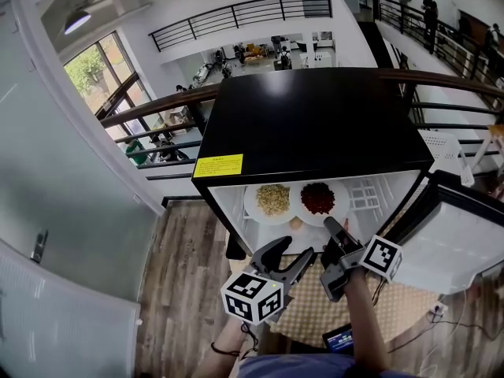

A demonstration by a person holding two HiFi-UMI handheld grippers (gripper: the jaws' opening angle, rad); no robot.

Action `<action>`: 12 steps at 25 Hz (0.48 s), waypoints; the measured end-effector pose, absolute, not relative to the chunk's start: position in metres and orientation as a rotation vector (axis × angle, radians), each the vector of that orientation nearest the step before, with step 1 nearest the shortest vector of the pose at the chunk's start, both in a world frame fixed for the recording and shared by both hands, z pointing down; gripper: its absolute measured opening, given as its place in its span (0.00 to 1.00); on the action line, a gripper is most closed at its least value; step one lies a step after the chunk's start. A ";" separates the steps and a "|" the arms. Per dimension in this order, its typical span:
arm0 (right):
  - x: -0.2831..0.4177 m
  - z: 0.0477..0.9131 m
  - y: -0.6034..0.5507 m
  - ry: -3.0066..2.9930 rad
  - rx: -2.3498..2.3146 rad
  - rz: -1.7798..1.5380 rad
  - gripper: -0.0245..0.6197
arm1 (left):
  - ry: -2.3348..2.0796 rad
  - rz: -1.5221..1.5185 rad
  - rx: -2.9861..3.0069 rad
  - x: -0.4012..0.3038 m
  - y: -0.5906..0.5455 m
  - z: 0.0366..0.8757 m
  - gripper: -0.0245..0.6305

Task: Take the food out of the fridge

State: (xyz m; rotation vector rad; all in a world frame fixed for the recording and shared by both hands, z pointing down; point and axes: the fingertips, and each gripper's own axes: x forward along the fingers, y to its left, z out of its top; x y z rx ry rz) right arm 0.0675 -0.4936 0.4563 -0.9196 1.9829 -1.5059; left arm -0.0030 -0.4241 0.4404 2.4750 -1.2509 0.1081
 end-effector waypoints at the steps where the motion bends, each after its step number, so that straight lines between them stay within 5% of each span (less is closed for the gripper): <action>1: 0.068 0.457 -0.493 1.979 -0.914 -1.510 0.15 | -1.237 0.107 2.466 -0.003 -0.427 0.441 0.40; 12: 0.075 0.458 -0.484 1.980 -0.879 -1.541 0.11 | -1.125 0.078 2.400 0.002 -0.465 0.450 0.43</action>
